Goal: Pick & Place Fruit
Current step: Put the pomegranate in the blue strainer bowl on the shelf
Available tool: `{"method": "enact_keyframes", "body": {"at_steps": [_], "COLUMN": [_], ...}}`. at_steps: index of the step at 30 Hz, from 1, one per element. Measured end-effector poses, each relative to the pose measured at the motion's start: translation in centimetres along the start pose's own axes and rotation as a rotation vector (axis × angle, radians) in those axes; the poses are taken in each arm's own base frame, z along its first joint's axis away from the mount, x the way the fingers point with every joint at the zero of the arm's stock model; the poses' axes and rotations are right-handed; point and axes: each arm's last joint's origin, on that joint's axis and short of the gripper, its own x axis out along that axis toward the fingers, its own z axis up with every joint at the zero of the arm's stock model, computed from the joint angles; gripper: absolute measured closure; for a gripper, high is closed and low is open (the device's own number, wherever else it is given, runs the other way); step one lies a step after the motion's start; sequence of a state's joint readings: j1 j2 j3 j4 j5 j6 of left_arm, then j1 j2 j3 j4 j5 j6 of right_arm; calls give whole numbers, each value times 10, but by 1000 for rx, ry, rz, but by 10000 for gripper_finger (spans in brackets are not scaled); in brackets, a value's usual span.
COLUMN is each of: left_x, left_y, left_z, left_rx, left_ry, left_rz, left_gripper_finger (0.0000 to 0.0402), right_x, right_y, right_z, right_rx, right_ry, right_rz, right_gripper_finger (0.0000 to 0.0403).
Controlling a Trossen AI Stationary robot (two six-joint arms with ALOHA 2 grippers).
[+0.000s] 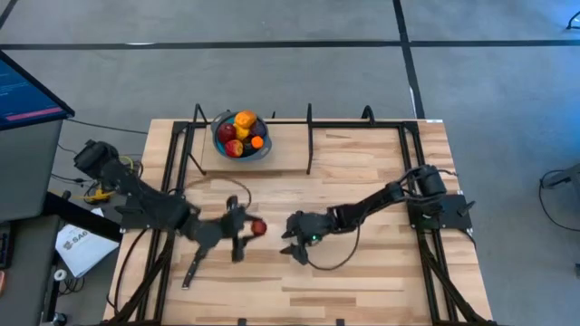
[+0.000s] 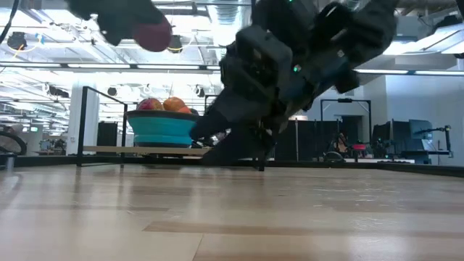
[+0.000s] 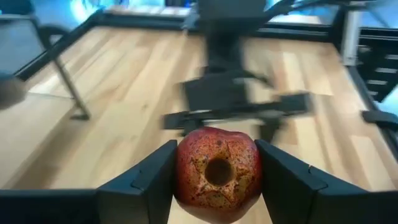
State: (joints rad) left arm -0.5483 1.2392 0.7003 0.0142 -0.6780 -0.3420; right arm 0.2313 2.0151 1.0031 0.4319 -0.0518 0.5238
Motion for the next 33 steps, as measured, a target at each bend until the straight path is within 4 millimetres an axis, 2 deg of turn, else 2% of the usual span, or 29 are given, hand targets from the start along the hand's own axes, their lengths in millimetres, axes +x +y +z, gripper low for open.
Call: {"method": "enact_keyframes", "body": {"at_steps": [4,7,10,15,18,21,24,33], "left_x": [7,12,17,19,15,10,8,27], "left_y": [36,72,115,181,211,231,243,253], "left_z": [34,57,72,74,69,66,64,52], "left_rx": [-46,-84,-143,-217,-266,-306,-316,-319], "left_ry": [64,101,143,186,221,230,239,310], "left_rz": [79,174,259,432,509,567,591,601], "left_gripper_finger": [206,201,199,199,196,192,188,178], "right_x": [0,-2,-4,-5,-5,-5,-5,-5], "right_y": [20,30,35,36,36,35,35,35], "right_z": [1,6,11,14,14,14,14,14], "right_rx": [-26,-42,-58,-67,-67,-67,-67,-67], "right_ry": [-173,-297,-374,-406,-406,-405,-404,-404], "right_rz": [-70,-81,-77,-66,-67,-69,-69,-69], "right_gripper_finger": [127,127,127,127,127,127,127,127]}}
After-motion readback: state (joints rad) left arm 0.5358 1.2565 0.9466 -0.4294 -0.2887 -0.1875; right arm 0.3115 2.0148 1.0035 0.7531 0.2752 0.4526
